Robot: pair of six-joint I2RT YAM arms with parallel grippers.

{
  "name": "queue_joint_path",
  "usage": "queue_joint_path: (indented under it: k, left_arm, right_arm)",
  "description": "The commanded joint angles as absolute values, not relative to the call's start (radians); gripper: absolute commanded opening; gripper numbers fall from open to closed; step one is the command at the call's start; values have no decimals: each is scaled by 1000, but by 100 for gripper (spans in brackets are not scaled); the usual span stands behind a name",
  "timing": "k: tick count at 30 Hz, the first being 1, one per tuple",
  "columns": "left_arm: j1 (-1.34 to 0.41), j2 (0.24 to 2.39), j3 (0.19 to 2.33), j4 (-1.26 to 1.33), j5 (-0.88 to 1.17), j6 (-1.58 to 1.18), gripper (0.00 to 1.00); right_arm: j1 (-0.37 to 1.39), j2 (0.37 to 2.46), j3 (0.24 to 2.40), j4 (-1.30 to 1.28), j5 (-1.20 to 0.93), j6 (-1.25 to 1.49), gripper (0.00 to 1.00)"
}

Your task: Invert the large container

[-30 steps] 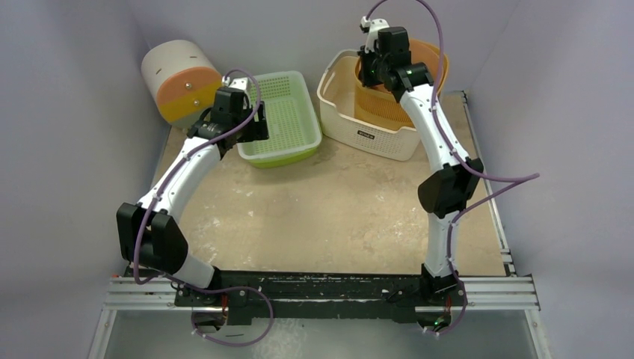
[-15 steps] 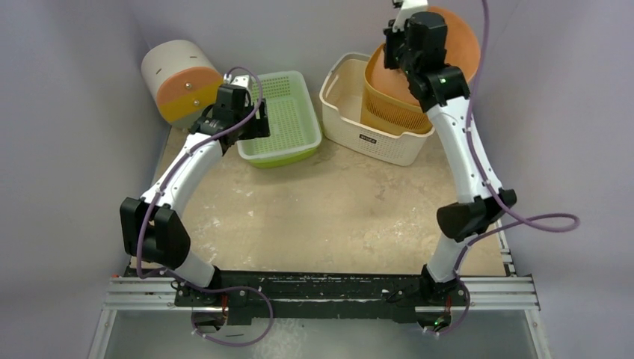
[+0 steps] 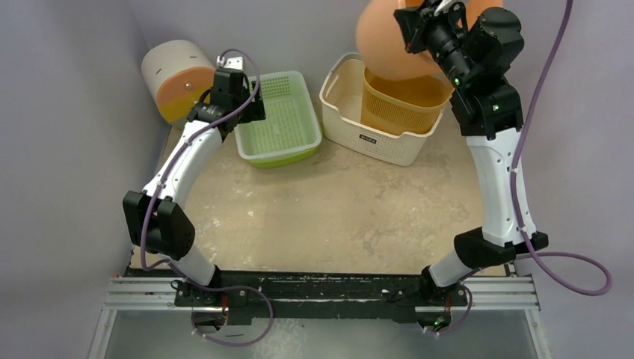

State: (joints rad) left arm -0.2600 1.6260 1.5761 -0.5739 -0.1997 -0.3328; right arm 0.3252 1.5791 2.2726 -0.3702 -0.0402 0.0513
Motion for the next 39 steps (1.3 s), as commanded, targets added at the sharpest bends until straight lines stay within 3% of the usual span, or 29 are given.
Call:
queue_joint_path:
  k: [1, 6, 14, 20, 27, 34, 39]
  left_arm:
    - [-206, 1615, 1658, -583, -327, -430, 75]
    - [-42, 1540, 1556, -528, -253, -578, 75]
    - [0, 1518, 1587, -560, -315, -448, 75]
    - [0, 1510, 1596, -551, -275, -447, 75]
    - [0, 1497, 1583, -544, -248, -468, 75]
    - [-1, 1396, 1479, -506, -158, -558, 73]
    - [-37, 1279, 1363, -430, -133, -594, 72]
  right_arm:
    - [337, 1531, 2255, -244, -353, 136, 0]
    - [381, 1527, 2226, -258, -509, 161, 0]
    - [530, 1537, 2102, -332, -564, 156, 0]
    - [625, 1547, 2044, -350, -520, 156, 0]
    - [713, 1468, 1828, -309, -400, 235, 0]
    - [820, 1336, 1460, -60, -225, 452, 0]
    - [902, 1329, 1362, 37, -113, 533, 0]
